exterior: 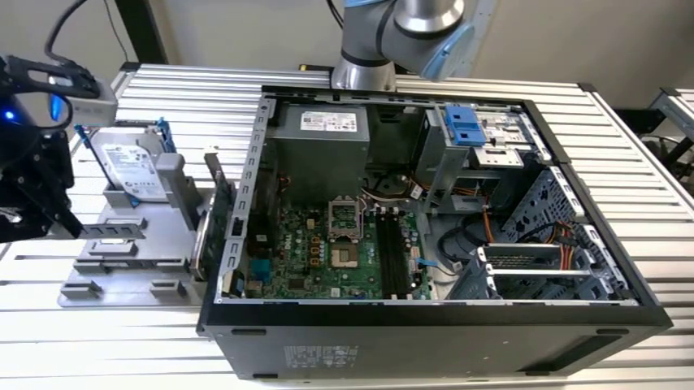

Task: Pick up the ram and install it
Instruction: 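Pick up the ram and move it above insertion slot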

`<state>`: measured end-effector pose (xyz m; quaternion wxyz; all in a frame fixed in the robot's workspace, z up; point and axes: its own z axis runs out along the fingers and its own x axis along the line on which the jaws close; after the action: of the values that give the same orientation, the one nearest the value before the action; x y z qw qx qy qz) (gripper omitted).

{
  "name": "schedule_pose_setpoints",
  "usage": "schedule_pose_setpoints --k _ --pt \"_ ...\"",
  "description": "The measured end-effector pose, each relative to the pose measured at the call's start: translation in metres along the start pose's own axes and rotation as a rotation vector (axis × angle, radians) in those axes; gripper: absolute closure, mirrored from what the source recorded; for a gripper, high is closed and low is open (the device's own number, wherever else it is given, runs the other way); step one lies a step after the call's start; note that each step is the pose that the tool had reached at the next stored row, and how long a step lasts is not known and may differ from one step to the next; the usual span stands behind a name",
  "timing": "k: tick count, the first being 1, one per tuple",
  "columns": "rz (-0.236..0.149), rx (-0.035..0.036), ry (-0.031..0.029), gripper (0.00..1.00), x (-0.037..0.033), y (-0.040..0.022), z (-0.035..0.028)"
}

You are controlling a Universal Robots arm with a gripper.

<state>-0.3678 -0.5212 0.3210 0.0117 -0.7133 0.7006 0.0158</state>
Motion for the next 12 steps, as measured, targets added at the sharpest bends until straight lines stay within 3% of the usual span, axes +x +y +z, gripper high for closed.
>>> schedule_pose_setpoints --k 12 --pt "0.000 -0.0001 0.0028 1.00 -0.0020 0.0003 -0.0540"
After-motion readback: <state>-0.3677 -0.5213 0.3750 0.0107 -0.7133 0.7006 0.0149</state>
